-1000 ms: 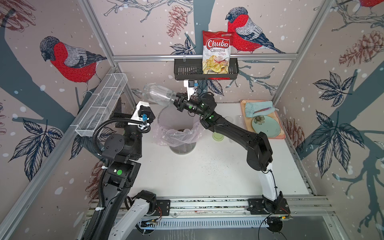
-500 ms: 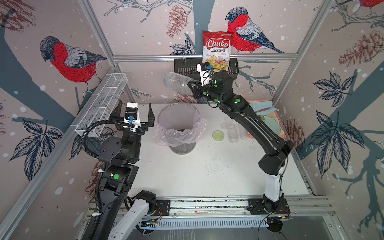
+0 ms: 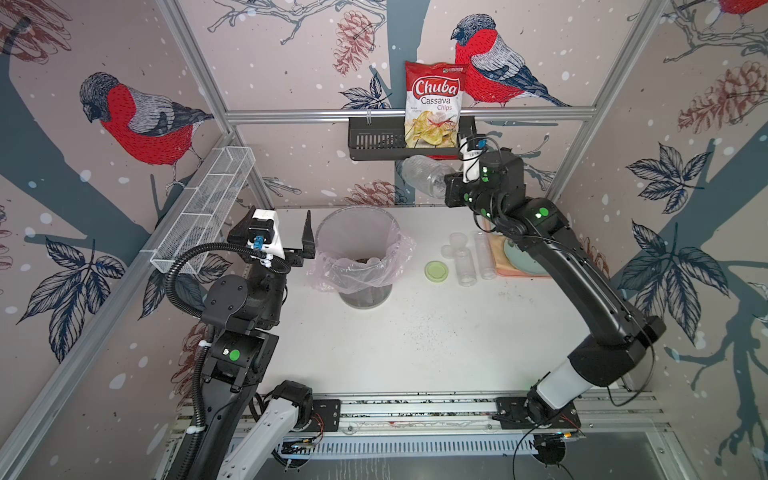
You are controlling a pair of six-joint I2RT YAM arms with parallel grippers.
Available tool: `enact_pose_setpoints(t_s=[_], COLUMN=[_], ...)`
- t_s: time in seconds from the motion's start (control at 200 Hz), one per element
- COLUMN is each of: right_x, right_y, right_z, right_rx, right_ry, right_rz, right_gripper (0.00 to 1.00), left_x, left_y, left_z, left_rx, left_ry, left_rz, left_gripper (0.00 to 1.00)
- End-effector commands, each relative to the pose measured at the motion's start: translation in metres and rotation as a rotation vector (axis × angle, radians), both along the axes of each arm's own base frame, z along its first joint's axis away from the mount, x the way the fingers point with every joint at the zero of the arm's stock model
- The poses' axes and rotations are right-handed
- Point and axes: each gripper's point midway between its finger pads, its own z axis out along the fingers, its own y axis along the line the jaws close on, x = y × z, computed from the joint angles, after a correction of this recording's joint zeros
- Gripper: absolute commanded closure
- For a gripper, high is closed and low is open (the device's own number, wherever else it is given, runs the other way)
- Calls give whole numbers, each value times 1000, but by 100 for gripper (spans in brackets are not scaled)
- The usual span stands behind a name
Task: Empty moldy mung beans from jars
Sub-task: Place the jar at the center of the board.
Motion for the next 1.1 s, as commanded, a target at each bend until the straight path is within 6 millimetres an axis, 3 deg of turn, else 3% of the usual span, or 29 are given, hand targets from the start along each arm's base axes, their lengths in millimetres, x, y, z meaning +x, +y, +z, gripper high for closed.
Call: enact_pose_setpoints(t_s=[0.0,0.03,0.185,0.47,0.725,0.85,1.091], right_x=[0,-3,-18,-65,-86,-92,-108], right_y=[-37,-44,-72,-94,-92,-92,-84], right_z=[-10,-13,-31,-75,-125,-152,-210], right_rx=[-13,-26,-76,-85,-126,-188,-280], right_ry=[65,82,181,398,603,708,912], right_rz=[-108,-119,-191,-193,-168,-167,-125], right_gripper=[100,100,100,100,100,100,100], left_x=[-6,-1,2,5,6,9,8], left_y=[0,-4,-5,-14,-19,-13,-6], left_z=[8,-2,-13,-32,-51,-64,-69], left_rx=[-30,-18,-9,-9,-26,-54,-63], left_ry=[-41,-21,4,6,15,21,15], left_rz=[-19,-28,-26,-81,-112,-77,-42], left_gripper=[2,2,2,2,2,2,2])
